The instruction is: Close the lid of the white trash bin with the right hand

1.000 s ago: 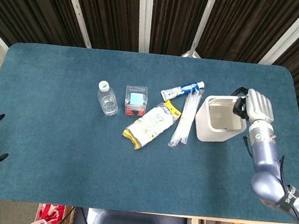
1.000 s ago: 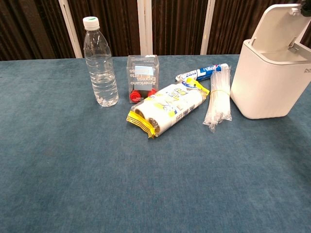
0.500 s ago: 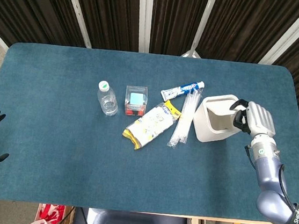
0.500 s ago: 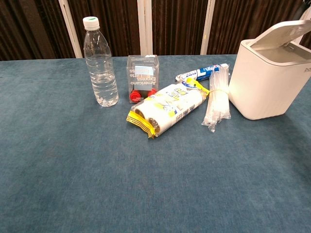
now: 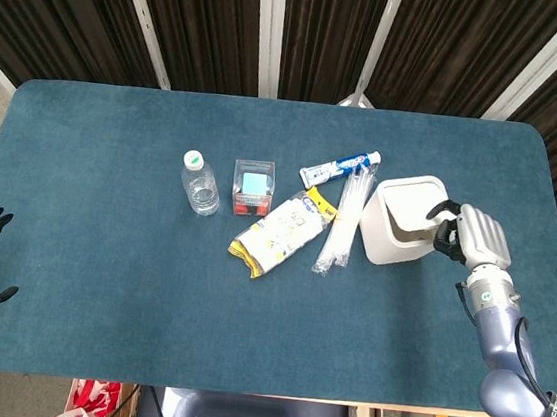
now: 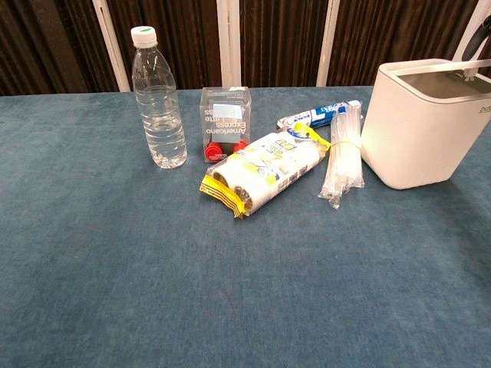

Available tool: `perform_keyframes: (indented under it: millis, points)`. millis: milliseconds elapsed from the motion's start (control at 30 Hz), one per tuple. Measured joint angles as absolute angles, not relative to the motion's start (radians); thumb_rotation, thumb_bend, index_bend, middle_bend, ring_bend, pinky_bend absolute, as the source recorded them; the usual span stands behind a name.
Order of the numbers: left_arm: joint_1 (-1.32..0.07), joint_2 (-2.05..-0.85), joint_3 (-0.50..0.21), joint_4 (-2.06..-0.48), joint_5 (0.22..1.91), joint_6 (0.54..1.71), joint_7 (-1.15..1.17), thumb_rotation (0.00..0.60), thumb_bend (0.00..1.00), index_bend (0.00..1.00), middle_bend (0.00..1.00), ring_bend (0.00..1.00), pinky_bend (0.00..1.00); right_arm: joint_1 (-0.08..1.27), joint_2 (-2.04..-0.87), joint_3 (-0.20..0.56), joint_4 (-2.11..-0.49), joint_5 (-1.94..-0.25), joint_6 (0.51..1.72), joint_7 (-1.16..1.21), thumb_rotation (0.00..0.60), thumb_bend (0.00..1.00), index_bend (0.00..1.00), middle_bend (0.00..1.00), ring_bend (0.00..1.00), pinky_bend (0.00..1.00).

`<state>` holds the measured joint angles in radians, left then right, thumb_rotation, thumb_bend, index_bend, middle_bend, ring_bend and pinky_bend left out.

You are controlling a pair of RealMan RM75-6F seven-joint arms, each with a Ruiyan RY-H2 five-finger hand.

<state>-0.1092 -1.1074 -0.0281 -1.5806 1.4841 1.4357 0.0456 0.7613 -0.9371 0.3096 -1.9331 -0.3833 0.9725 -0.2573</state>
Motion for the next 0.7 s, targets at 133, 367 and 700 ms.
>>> perform_keyframes:
  millis: [133,367,700]
  points:
    - [-0.11,-1.107,-0.028,-1.58,1.483,1.434,0.045,0.6,0.0,0.0,0.0,0.0,0.0,0.756,-0.948,0.301,-1.934,-0.392,0.976,-0.251,0.6,0.84,0.4,0.82,0.95,0.86]
    - [-0.111,-1.107,-0.028,-1.58,1.48,1.429,0.041,0.6,0.0,0.0,0.0,0.0,0.0,0.754,-0.97,0.289,-1.926,-0.405,0.98,-0.246,0.6,0.84,0.35,0.82,0.95,0.86]
    - [-0.113,-1.105,-0.027,-1.579,1.475,1.421,0.039,0.6,0.0,0.0,0.0,0.0,0.0,0.755,-0.993,0.268,-1.912,-0.404,0.981,-0.252,0.6,0.84,0.34,0.82,0.95,0.86]
